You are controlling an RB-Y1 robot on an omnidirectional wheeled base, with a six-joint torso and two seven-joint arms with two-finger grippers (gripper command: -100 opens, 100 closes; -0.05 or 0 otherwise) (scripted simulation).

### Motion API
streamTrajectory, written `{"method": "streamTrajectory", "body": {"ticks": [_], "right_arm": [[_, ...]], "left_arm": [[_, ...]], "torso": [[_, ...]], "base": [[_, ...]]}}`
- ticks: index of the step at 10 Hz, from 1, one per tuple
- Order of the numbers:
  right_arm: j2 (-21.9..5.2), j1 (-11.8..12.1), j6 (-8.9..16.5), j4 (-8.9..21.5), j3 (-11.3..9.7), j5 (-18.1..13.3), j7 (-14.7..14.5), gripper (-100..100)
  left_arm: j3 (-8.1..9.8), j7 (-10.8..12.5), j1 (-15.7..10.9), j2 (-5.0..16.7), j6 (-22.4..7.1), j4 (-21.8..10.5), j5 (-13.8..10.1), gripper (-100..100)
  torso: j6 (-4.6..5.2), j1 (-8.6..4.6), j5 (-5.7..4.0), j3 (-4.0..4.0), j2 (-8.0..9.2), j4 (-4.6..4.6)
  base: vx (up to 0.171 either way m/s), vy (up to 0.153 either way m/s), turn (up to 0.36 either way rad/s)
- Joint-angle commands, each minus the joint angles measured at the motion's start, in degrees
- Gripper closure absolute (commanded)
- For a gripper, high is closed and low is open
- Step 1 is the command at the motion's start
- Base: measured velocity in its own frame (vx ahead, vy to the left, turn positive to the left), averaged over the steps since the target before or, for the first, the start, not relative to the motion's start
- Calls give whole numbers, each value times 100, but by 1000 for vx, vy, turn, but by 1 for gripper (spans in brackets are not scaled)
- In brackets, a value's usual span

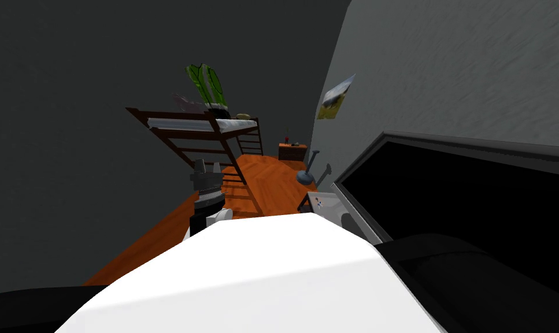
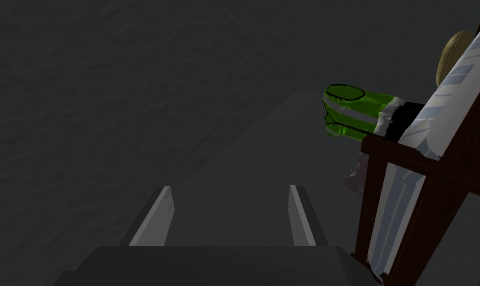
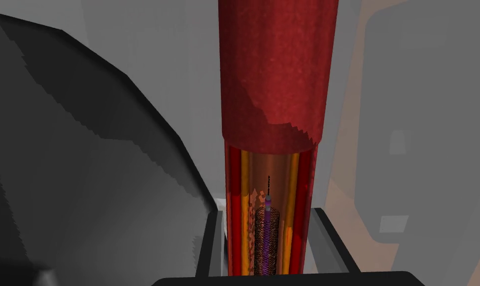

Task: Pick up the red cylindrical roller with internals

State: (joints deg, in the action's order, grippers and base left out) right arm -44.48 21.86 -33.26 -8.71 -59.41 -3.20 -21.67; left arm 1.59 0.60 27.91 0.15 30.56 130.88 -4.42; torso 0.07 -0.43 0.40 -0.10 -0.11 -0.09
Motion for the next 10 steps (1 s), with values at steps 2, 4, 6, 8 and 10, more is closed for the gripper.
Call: {"method": "streamTrajectory", "body": {"ticks": [2,4,6,8,10], "right_arm": [[-412,171,511,-636,46,-65,5,100],[-139,139,174,337,46,-65,5,100],[-389,171,360,124,46,-65,5,100],[-262,197,230,228,347,-343,-80,100],[-299,270,147,232,661,-632,-90,100]], "left_arm": [[0,0,0,0,0,0,0,0],[0,0,-1,0,0,0,0,0],[0,0,0,0,0,0,0,0],[0,0,-1,0,0,0,0,0],[0,0,0,0,0,0,0,0]], "torso": [[1,-7,8,7,15,0],[-1,-6,2,14,23,7],[8,1,21,13,27,0],[-5,-13,28,12,22,3],[4,-10,33,8,17,-1]], "base": [[-2,-3,-11],[-7,-5,19],[-3,2,-18],[6,11,2],[21,17,-12]]}}
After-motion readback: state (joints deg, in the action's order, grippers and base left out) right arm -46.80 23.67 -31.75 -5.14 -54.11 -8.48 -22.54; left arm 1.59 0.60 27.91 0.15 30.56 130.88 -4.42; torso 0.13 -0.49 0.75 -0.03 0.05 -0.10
